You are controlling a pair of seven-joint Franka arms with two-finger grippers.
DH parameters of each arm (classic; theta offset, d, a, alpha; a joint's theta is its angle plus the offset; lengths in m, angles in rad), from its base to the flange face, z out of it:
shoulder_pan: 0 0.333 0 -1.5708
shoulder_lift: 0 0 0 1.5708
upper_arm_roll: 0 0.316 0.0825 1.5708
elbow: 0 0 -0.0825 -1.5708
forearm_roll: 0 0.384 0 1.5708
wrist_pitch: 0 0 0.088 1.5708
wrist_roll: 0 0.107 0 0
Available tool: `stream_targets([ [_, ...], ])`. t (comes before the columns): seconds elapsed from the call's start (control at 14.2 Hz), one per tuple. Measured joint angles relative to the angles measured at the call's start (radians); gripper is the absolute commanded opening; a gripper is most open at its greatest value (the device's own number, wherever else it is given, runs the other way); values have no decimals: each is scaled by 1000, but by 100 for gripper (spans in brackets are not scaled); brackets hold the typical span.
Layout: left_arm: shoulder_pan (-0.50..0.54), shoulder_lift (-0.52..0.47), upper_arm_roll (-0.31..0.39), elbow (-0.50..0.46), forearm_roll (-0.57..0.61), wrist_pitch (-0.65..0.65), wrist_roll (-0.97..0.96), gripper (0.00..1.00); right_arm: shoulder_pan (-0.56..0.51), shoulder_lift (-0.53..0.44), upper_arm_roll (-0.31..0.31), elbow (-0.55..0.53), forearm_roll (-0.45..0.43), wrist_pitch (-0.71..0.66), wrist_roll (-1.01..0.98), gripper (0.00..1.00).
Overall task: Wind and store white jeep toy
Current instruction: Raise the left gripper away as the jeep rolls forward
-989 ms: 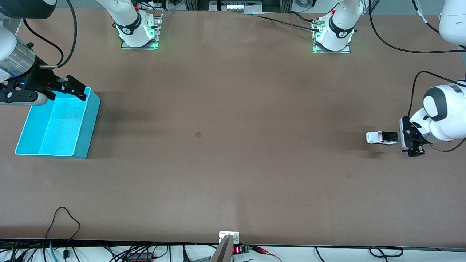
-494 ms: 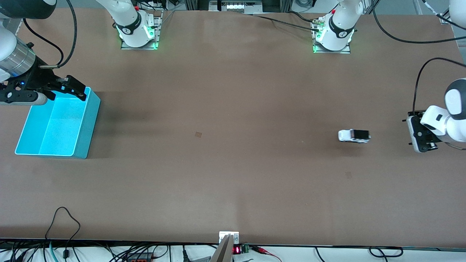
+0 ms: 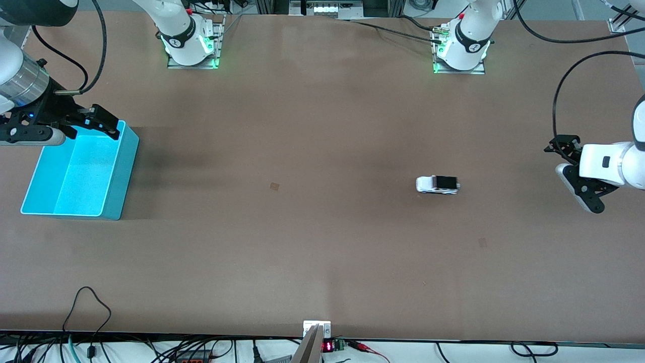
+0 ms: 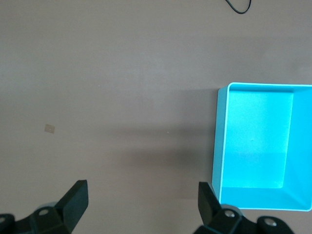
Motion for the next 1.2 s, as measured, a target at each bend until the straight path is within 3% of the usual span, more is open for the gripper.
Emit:
stream_targets([
  [0.35,-86,-96,8,0,-46,0,-382,100,0,0,0,0,0,0,0,100],
  [0.71,-324,-287,189,-149,-47,193,-820,100,0,0,0,0,0,0,0,100],
  [0.99,-367,-403,304,-209,-143,216,-865,100,0,0,0,0,0,0,0,100],
  [1.2,-368,-445,317,-275,-159,242,-845,100,0,0,0,0,0,0,0,100],
])
